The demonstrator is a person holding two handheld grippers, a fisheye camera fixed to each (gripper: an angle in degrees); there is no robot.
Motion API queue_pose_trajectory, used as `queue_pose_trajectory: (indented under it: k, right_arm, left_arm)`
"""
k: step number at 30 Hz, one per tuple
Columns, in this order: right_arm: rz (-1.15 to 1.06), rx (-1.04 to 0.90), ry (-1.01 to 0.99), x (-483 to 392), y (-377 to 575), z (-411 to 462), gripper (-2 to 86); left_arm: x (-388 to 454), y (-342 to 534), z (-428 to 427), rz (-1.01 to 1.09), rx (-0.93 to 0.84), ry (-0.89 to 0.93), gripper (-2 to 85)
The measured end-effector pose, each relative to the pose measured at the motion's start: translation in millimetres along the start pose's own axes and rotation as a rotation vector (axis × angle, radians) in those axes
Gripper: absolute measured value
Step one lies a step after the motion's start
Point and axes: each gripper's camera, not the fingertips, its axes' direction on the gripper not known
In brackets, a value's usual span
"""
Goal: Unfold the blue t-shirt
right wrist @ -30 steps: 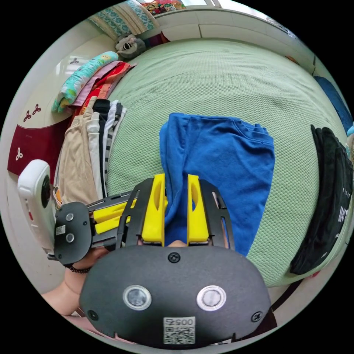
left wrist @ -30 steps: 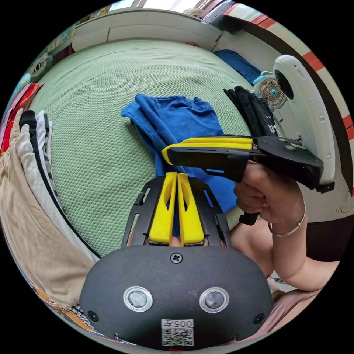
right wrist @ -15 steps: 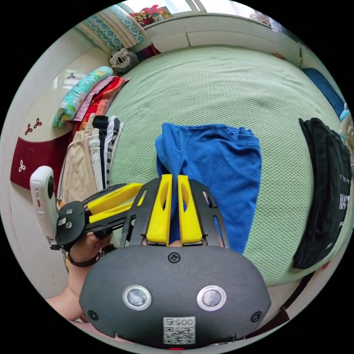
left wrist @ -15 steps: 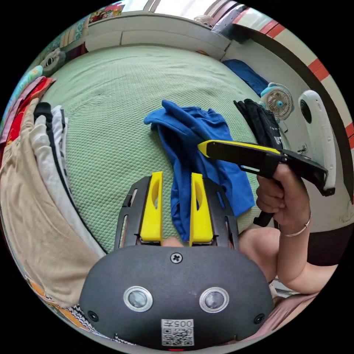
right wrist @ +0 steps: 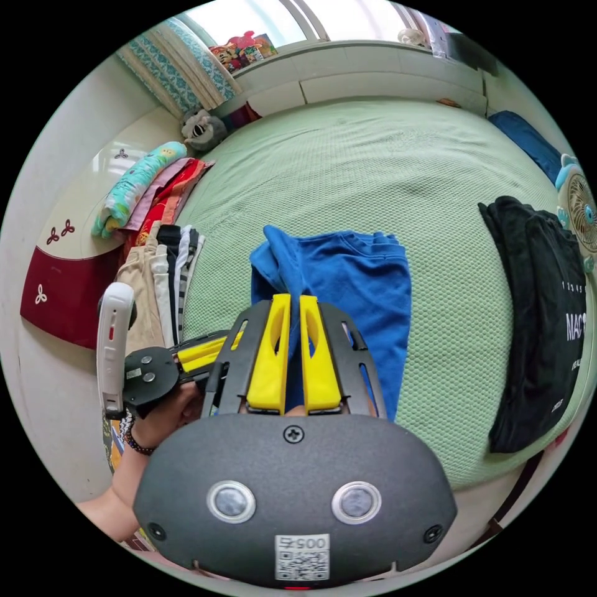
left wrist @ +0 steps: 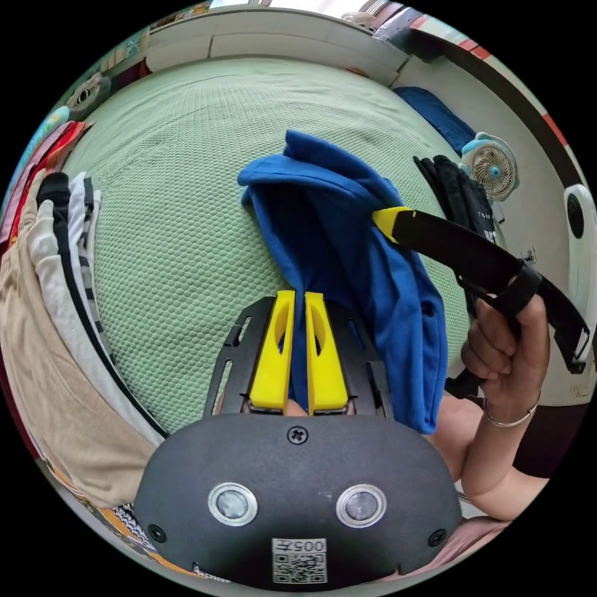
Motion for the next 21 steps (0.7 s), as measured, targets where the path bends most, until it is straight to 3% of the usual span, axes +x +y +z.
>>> queue_pose_trajectory:
  k: [4,11,21]
  right_arm:
    - [0.016,0.046,0.01,6.1,8.1,-14.7,-1.0]
    - [0.071,0.163,0.043,20.8,21.8,-44.9,-1.1]
    - [0.144,0.213,0.249,39.0,29.3,-59.8,-1.1]
  left_arm:
    - [0.6,1.6,-7.2,-0.014,0.026,0.001,4.3]
    - [-4.8,14.6,-36.8,-0.073,0.11,-0.187,4.0]
    - [-34.6,34.8,-65.7,-0.244,0.156,-0.29,4.2]
